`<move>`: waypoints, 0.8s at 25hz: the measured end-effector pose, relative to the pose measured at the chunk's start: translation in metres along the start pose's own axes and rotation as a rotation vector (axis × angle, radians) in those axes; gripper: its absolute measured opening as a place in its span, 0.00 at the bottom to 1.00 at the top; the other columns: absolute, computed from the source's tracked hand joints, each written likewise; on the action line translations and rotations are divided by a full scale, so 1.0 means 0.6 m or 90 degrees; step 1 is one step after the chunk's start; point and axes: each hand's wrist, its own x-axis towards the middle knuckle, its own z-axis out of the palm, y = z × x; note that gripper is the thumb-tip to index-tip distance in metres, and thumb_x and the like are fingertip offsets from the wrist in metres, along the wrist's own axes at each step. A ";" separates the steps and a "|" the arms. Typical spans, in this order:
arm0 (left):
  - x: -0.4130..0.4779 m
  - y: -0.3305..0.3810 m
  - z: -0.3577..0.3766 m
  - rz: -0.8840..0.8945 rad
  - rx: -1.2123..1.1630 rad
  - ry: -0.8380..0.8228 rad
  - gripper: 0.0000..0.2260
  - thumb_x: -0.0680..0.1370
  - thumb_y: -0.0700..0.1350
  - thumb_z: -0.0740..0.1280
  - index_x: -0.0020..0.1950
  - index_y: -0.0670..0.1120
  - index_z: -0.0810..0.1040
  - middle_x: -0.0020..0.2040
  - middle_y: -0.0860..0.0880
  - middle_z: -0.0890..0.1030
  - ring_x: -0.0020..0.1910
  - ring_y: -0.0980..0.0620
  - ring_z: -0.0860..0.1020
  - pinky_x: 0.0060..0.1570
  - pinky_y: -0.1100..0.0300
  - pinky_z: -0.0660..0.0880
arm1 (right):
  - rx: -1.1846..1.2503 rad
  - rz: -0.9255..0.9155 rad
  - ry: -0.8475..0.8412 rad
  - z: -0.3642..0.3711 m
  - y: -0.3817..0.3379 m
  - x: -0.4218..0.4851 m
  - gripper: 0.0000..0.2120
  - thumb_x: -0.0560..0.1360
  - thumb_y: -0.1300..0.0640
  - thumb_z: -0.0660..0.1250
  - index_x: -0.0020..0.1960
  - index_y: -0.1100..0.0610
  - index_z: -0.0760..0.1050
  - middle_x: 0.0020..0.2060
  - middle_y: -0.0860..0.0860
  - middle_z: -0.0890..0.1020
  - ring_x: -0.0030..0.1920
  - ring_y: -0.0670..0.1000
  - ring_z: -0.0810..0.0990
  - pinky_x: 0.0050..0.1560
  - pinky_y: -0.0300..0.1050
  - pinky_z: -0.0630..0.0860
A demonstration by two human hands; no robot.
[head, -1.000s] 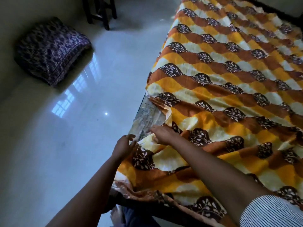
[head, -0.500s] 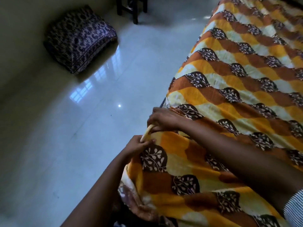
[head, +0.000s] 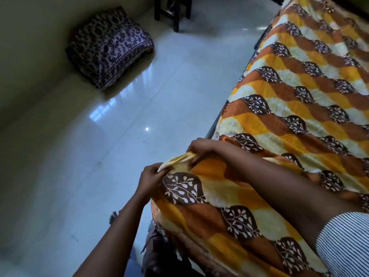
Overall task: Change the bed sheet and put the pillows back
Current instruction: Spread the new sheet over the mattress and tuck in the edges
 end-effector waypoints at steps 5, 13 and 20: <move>0.010 -0.063 -0.053 -0.007 0.143 0.038 0.10 0.76 0.47 0.67 0.39 0.42 0.80 0.35 0.46 0.81 0.36 0.50 0.77 0.34 0.61 0.68 | -0.040 0.030 0.034 -0.025 -0.028 0.066 0.15 0.73 0.51 0.69 0.57 0.55 0.79 0.53 0.55 0.82 0.54 0.55 0.78 0.49 0.44 0.70; 0.043 -0.154 -0.100 0.010 0.164 0.116 0.11 0.79 0.46 0.62 0.40 0.42 0.69 0.33 0.46 0.73 0.35 0.47 0.72 0.33 0.57 0.58 | -0.067 0.003 0.084 -0.034 -0.078 0.169 0.18 0.68 0.45 0.73 0.55 0.51 0.81 0.49 0.53 0.83 0.51 0.56 0.79 0.42 0.40 0.65; 0.049 -0.221 -0.131 -0.038 0.080 0.184 0.17 0.77 0.45 0.66 0.33 0.45 0.62 0.28 0.46 0.65 0.28 0.55 0.64 0.30 0.67 0.63 | -0.117 -0.008 0.123 0.009 -0.122 0.239 0.20 0.65 0.44 0.74 0.54 0.50 0.80 0.50 0.53 0.83 0.53 0.56 0.79 0.37 0.39 0.60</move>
